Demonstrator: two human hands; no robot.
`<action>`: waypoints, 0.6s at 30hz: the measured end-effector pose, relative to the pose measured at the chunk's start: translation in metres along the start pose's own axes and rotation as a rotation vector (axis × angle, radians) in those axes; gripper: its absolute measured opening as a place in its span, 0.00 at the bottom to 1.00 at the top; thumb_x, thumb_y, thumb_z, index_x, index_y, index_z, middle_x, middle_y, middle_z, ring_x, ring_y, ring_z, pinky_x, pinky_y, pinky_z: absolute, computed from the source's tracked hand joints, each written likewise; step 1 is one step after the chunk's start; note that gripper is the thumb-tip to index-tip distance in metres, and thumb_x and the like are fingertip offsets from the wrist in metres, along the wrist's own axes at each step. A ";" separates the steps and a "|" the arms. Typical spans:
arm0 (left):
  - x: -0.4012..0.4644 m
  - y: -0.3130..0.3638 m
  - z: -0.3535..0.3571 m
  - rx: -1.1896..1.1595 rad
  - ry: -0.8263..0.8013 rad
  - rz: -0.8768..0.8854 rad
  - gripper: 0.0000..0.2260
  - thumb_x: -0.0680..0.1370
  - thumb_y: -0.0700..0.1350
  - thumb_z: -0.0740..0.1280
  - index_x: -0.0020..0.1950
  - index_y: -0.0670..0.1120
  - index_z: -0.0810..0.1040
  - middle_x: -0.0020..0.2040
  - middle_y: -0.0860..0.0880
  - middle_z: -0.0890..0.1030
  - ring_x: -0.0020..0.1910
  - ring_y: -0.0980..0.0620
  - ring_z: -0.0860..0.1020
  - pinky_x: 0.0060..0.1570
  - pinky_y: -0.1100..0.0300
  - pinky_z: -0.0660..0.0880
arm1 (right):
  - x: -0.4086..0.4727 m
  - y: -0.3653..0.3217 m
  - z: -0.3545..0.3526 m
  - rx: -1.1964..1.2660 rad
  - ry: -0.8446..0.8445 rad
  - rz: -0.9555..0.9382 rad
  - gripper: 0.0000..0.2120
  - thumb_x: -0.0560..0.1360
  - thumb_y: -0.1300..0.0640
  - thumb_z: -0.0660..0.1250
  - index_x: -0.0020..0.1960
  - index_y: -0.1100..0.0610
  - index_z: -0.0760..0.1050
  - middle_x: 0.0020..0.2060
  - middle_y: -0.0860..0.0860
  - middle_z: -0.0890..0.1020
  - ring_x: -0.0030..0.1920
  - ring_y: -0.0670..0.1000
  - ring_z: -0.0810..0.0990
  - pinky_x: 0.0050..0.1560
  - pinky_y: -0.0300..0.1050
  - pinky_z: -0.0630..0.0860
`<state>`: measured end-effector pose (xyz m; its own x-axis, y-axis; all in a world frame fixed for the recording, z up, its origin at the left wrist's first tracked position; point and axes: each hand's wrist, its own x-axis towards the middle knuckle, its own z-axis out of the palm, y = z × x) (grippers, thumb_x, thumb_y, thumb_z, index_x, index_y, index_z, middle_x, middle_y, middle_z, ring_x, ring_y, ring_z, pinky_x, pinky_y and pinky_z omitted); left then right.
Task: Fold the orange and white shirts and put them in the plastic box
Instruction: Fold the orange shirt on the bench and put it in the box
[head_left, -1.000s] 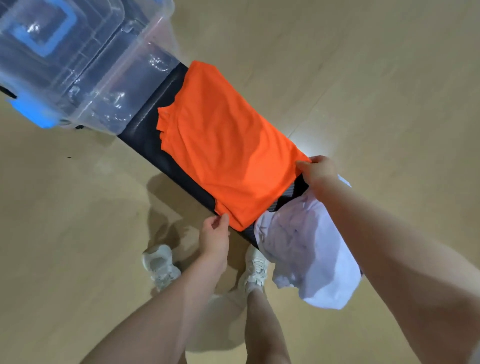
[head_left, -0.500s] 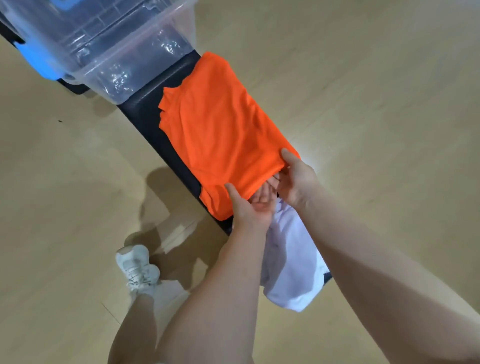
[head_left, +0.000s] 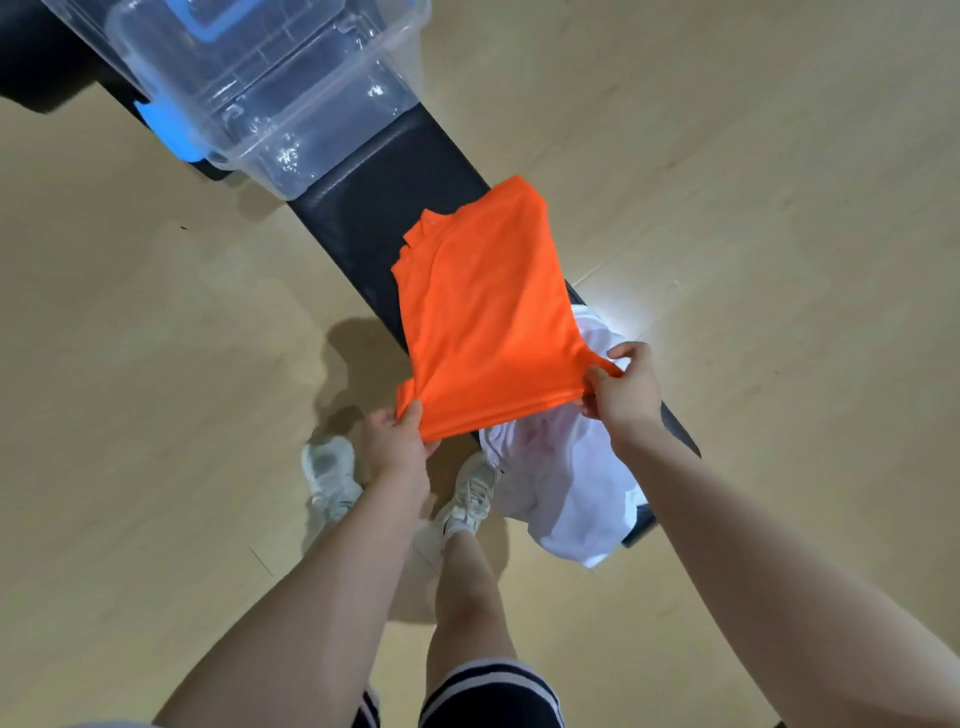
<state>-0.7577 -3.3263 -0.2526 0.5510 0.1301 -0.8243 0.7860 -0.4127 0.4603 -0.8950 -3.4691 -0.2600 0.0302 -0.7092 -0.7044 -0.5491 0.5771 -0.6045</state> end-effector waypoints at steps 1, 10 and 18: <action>0.000 0.006 -0.006 0.085 0.009 0.069 0.05 0.78 0.41 0.65 0.47 0.45 0.68 0.52 0.44 0.75 0.47 0.44 0.76 0.32 0.58 0.74 | -0.004 -0.003 -0.002 -0.015 -0.039 -0.020 0.08 0.74 0.68 0.57 0.42 0.56 0.65 0.27 0.55 0.72 0.24 0.53 0.71 0.28 0.41 0.71; 0.038 0.091 -0.012 0.401 -0.512 0.220 0.21 0.72 0.29 0.56 0.62 0.39 0.75 0.45 0.44 0.77 0.42 0.51 0.75 0.39 0.64 0.71 | 0.023 -0.068 0.002 -0.016 -0.259 0.071 0.10 0.72 0.69 0.58 0.42 0.57 0.74 0.33 0.54 0.78 0.37 0.52 0.77 0.39 0.42 0.75; 0.084 0.137 0.034 0.821 -0.452 0.617 0.11 0.73 0.50 0.67 0.37 0.44 0.73 0.30 0.49 0.68 0.32 0.51 0.66 0.35 0.58 0.63 | 0.090 -0.098 0.041 -0.296 -0.015 -0.248 0.08 0.74 0.56 0.66 0.41 0.61 0.77 0.35 0.54 0.76 0.39 0.53 0.73 0.43 0.47 0.69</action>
<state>-0.6126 -3.4027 -0.2702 0.4985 -0.5727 -0.6507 -0.1018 -0.7842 0.6121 -0.8040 -3.5724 -0.2795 0.2035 -0.8053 -0.5569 -0.7409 0.2452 -0.6252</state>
